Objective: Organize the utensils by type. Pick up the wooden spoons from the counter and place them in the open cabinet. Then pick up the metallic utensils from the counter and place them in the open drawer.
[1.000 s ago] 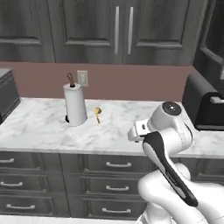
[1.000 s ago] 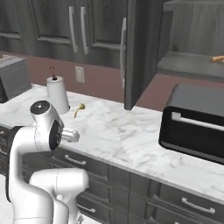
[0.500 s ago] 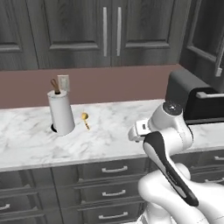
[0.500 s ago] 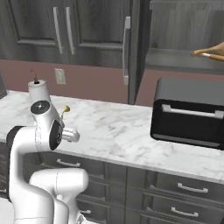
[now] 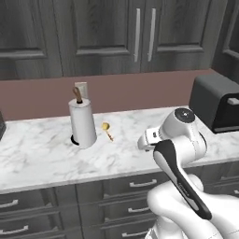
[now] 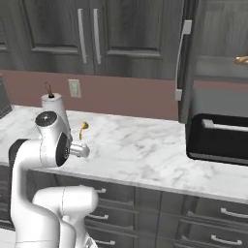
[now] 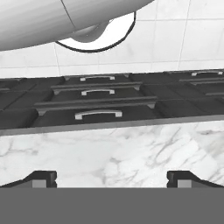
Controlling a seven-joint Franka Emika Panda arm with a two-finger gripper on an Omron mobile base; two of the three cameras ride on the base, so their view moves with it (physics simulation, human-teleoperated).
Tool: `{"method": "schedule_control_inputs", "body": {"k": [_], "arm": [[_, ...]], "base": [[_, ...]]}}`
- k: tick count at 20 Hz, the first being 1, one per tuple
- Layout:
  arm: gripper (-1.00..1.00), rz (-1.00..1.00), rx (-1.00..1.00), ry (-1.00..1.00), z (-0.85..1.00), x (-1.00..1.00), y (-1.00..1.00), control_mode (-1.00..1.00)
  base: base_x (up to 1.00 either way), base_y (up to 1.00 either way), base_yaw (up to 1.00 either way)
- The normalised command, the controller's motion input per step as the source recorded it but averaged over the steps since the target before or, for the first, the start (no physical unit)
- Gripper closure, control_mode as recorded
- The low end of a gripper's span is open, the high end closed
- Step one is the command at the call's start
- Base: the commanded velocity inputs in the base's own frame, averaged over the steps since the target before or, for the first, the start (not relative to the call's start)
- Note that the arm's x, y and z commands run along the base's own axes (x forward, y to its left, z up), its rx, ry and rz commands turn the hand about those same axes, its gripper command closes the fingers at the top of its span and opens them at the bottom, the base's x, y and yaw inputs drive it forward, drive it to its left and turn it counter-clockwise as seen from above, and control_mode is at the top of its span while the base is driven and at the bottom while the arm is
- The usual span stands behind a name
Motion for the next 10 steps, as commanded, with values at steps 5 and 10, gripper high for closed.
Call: {"method": "schedule_control_inputs", "body": {"k": [5,10], "arm": [[-1.0,0.0,0.0,0.0,0.0,0.0,0.0,1.0],[-1.0,0.0,0.0,0.0,0.0,0.0,0.0,1.0]], "base": [[0.22,0.37,-0.25],[0.22,0.35,-0.35]]}}
